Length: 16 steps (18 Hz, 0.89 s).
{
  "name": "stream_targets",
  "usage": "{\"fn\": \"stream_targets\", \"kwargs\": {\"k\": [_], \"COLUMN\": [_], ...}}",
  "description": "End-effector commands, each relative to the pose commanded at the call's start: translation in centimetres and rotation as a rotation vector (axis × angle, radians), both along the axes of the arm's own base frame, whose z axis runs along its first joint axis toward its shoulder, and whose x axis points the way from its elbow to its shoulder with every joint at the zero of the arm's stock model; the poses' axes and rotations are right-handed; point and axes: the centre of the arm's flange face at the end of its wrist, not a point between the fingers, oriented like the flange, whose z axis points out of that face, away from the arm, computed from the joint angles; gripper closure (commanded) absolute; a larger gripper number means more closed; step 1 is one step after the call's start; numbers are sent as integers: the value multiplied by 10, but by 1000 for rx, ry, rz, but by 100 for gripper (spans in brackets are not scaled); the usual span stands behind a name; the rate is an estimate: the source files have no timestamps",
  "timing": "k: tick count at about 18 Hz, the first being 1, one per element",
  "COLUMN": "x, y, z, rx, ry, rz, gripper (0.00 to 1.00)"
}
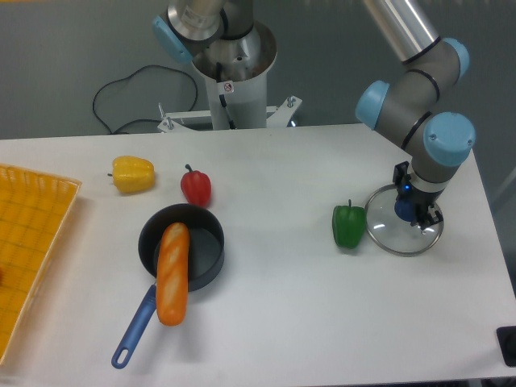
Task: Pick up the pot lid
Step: 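Close the gripper on the blue knob of the lid, then lift the glass lid by its knob and carry it toward the green pepper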
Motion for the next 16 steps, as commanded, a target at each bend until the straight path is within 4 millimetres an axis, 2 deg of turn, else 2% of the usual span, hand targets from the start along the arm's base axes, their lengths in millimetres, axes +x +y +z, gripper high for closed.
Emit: {"fn": "stream_targets", "kwargs": {"k": [2,10,13,16], "x": [-2,-12,-10,-12], "y": [1,11,22,24], "z": [4,31,46,53], "rx": [-2,-1,-3,3], "ry": [8,3,-15,-17], "rz": [-3,-20,-31,-34], "gripper": [52,52,52,52]}}
